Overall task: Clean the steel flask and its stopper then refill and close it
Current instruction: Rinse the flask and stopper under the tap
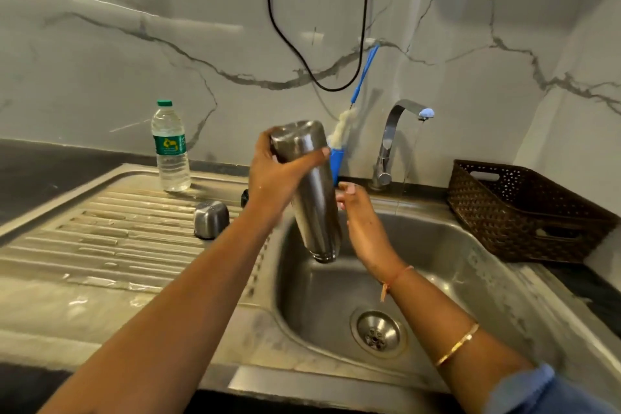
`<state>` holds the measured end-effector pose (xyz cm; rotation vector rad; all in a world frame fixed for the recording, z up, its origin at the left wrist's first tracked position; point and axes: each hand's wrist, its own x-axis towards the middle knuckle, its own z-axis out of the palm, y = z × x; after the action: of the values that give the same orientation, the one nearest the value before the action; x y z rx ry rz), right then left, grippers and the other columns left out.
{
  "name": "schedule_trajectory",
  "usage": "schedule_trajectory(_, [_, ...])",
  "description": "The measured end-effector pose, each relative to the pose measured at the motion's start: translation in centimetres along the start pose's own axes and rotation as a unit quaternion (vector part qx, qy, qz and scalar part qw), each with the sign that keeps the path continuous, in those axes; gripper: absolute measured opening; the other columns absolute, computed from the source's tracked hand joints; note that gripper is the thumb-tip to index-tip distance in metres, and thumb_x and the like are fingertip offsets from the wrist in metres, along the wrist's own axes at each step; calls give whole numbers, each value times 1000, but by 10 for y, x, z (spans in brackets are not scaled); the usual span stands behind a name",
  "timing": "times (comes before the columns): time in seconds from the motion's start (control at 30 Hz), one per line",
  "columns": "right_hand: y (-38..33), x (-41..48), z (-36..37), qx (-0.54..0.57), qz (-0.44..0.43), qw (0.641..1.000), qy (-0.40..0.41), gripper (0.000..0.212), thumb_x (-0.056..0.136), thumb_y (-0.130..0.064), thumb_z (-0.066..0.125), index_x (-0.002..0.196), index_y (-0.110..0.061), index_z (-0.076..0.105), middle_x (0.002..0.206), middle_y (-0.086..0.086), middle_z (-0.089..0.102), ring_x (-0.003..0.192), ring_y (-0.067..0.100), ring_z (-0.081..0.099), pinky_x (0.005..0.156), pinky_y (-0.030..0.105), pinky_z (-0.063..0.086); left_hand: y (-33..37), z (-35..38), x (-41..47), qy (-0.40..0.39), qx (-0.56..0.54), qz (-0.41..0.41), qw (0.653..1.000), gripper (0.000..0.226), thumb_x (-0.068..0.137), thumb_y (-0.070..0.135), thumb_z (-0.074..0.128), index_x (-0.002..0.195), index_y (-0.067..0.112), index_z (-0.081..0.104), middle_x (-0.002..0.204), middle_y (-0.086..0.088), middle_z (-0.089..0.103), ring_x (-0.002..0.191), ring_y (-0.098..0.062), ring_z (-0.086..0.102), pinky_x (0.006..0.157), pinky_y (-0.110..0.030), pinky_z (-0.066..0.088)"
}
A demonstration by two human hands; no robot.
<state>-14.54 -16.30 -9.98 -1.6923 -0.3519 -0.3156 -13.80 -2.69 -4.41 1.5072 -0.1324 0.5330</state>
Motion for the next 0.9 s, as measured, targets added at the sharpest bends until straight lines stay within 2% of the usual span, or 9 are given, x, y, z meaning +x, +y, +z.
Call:
schedule_trajectory(0.1, [-3, -7, 0, -27, 23, 999, -13, 21, 101, -31, 27, 100, -28, 47, 95, -7, 53, 83, -11, 50, 71, -1, 37, 22, -32, 19, 29, -9, 0, 1000, 62, 66, 31, 83, 117, 29, 48, 111, 5, 59, 102, -16, 58, 92, -42, 51])
schedule_trajectory(0.2, [-7, -12, 9, -79, 52, 991, -91, 27, 100, -34, 30, 105, -21, 53, 97, -8, 58, 88, -6, 53, 74, 4, 40, 38, -70, 39, 73, 20, 21, 997, 58, 65, 35, 84, 112, 28, 50, 106, 6, 61, 98, -15, 60, 90, -39, 53])
schedule_trajectory(0.3, [-7, -17, 28, -201, 41, 954, -218, 41, 100, -38, 31, 114, -10, 57, 112, 6, 59, 106, 17, 56, 96, 28, 42, 42, -110, 59, 148, 87, 44, 984, 62, 60, 45, 84, 110, 28, 52, 102, 9, 61, 94, -13, 61, 89, -36, 52])
schedule_trajectory(0.37, [-5, -22, 43, -234, 45, 922, -304, 41, 101, -38, 31, 122, -11, 54, 119, 3, 53, 116, 17, 49, 103, 27, 35, 36, -135, 73, 177, 134, 47, 974, 73, 56, 51, 84, 115, 25, 52, 108, 5, 62, 99, -15, 61, 91, -39, 52])
schedule_trajectory(0.43, [1, -24, 58, -281, 34, 896, -342, 45, 100, -39, 33, 133, -11, 46, 130, 6, 44, 127, 19, 39, 108, 27, 29, 29, -155, 85, 196, 166, 40, 966, 80, 54, 53, 84, 120, 23, 50, 115, 2, 61, 104, -18, 60, 94, -41, 50])
schedule_trajectory(0.5, [11, -24, 73, -345, 33, 867, -358, 56, 98, -49, 33, 144, -17, 32, 147, 9, 27, 139, 24, 25, 115, 44, 20, 20, -169, 95, 214, 185, 33, 959, 84, 56, 51, 85, 125, 21, 47, 120, -1, 60, 108, -19, 58, 96, -40, 49])
schedule_trajectory(0.57, [18, -24, 85, -401, 43, 831, -383, 64, 97, -54, 30, 150, -22, 17, 156, 9, 7, 145, 25, 3, 117, 53, 6, 11, -180, 103, 235, 182, 30, 954, 86, 57, 47, 86, 128, 18, 45, 122, -2, 59, 110, -19, 58, 97, -38, 48])
schedule_trajectory(0.67, [29, -25, 95, -445, 60, 792, -413, 72, 94, -60, 29, 151, -27, 0, 158, 10, -15, 144, 24, -20, 115, 48, -7, -5, -189, 111, 246, 160, 31, 955, 86, 61, 38, 86, 131, 19, 39, 126, -1, 57, 110, -17, 56, 98, -35, 46])
schedule_trajectory(0.9, [30, -24, 93, -474, 50, 768, -428, 73, 92, -65, 24, 150, -33, -8, 157, 6, -21, 143, 23, -23, 116, 48, -9, -26, -193, 135, 210, 177, 30, 961, 85, 66, 33, 85, 131, 17, 34, 131, -5, 53, 115, -19, 53, 101, -36, 45])
